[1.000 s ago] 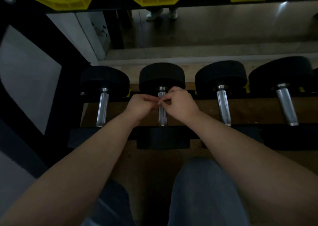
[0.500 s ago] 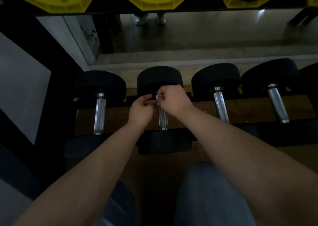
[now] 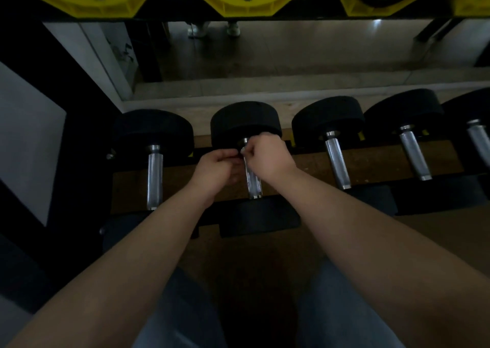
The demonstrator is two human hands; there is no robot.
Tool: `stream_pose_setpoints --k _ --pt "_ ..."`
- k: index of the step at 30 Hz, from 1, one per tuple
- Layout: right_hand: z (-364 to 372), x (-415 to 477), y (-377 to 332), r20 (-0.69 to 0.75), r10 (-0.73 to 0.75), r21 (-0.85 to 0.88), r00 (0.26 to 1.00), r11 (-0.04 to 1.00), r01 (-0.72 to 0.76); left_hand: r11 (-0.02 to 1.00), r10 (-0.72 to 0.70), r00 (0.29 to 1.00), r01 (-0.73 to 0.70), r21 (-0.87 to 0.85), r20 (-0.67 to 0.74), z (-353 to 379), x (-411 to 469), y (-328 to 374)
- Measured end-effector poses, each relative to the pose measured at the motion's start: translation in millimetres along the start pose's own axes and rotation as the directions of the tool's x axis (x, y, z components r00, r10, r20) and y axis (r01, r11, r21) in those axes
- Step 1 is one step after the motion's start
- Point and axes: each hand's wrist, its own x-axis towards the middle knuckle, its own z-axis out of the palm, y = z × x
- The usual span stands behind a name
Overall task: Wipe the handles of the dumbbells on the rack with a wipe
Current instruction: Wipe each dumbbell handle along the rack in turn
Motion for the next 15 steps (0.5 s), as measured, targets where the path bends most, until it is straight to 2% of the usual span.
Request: stream_pose_setpoints --k 2,4,6,8,11,15 --pt "0.4 -9.6 -4.7 0.075 -0.003 -0.104 0.997 0.994 0.011 1.000 -0.013 1.000 0.013 0.024 0.005 -12.6 -2.7 5.0" --pt "1.3 -18.7 -7.2 0.231 0.017 -0.185 0.973 0.982 0.026 0.999 -0.024 0.999 0.023 0.049 0.022 -27.0 -4.9 10.4" --pt "-0.9 -21.4 -10.9 0.332 0.032 -0.177 0.943 0.984 0.029 0.996 -0.022 0.998 0.017 0.088 0.056 -43.0 -7.2 15.0" --pt "-6.0 -18.8 -20.9 0.307 0.019 -0.017 0.951 1.000 -0.014 0.992 -0.005 0.996 -0.007 0.123 0.092 -60.0 -9.6 18.0" --pt "-5.8 -11.9 -56.2 0.219 -0.011 0.246 0.976 0.968 -0.045 0.983 0.060 0.992 -0.079 0.164 0.115 -89.3 -14.6 20.0" --pt "23.1 -4.5 -105.3 0.202 -0.018 0.406 0.979 0.911 -0.067 0.979 0.156 0.987 -0.159 0.128 0.034 -134.1 -19.1 18.1"
